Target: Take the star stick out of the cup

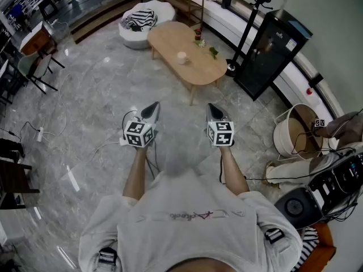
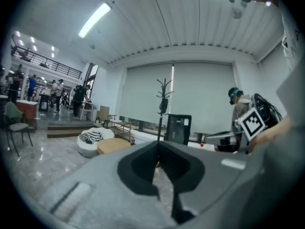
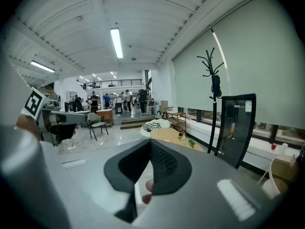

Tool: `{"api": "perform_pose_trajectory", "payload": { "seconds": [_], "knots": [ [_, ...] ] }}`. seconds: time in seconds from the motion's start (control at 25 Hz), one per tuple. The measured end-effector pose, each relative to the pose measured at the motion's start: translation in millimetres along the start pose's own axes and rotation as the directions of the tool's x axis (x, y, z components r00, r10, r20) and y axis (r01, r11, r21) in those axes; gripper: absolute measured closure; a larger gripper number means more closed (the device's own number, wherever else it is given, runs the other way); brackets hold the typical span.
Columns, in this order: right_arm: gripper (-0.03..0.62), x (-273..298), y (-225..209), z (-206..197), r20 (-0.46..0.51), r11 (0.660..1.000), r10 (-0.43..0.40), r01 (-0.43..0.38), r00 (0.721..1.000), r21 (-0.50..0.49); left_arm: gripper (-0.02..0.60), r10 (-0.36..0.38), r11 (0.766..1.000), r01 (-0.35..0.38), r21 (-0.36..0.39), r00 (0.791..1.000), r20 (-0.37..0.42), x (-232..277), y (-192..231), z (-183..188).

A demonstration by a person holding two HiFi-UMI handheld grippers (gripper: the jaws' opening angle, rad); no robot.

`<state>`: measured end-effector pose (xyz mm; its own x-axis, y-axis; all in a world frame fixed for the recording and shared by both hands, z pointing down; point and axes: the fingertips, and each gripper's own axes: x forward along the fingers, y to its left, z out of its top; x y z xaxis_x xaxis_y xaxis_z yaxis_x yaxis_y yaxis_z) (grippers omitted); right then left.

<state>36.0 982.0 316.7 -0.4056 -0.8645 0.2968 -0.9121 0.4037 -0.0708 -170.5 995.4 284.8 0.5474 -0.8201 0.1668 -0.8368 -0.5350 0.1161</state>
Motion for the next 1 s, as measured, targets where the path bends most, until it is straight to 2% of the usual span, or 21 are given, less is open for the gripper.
{"api": "perform_pose_trajectory", "payload": {
  "seconds": [0.16, 0.24, 0.52, 1.0],
  "knots": [
    [0.591, 41, -30, 13, -0.015, 1.000, 0.009, -0.009, 1.000, 0.004, 0.581, 0.008, 1.000, -0.008, -0.009, 1.000, -0.015, 50, 19, 8],
    [0.591, 46, -32, 13, -0.020, 1.000, 0.009, -0.008, 1.000, 0.007, 0.581, 0.008, 1.000, -0.008, -0.013, 1.000, -0.024, 57, 21, 6],
    [0.591, 53, -4, 0, -0.026, 0.999, 0.000, 0.001, 1.000, 0.037, 0.581, -0.003, 1.000, 0.002, -0.022, 0.999, -0.036, 36, 40, -6],
    [0.591, 93, 67, 0, -0.031, 0.999, -0.029, 0.030, 0.999, 0.022, 0.581, -0.050, 0.999, 0.050, -0.013, 0.998, -0.036, 8, 107, -13]
  ]
}}
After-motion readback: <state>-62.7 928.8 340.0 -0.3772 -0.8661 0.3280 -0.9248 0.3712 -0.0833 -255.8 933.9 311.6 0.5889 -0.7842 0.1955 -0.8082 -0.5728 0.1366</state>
